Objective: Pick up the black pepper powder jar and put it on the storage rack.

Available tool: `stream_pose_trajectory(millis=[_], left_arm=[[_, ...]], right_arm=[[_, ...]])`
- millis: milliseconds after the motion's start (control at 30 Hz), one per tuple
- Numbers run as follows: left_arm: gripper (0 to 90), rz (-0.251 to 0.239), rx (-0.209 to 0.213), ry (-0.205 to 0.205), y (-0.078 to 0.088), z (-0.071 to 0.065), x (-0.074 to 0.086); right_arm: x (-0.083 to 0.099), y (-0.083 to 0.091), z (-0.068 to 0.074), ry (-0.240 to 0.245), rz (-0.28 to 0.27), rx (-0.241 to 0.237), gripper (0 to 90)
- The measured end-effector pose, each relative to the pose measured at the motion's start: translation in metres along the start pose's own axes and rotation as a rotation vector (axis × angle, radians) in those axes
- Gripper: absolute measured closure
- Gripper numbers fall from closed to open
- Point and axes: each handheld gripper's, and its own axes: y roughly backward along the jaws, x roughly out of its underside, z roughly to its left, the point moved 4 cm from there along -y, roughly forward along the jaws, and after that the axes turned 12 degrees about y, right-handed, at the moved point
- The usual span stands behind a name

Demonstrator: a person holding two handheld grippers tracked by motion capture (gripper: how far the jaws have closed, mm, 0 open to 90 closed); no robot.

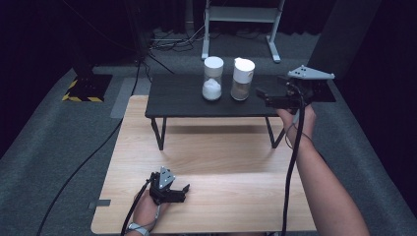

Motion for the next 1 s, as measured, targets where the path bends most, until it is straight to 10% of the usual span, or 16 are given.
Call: stream_pose_trajectory(millis=[533, 1000], left_arm=[[4.1, 0.000, 0.002, 0.000, 0.000, 0.000, 0.000], [4.1, 0.001, 0.004, -0.001, 0.000, 0.000, 0.000]], right_arm=[[0.079, 0.021, 0.041, 0.015, 0.053, -0.048, 8.9], [0.201, 0.005, 0.075, -0.091, 0.157, -0.174, 7.6]])
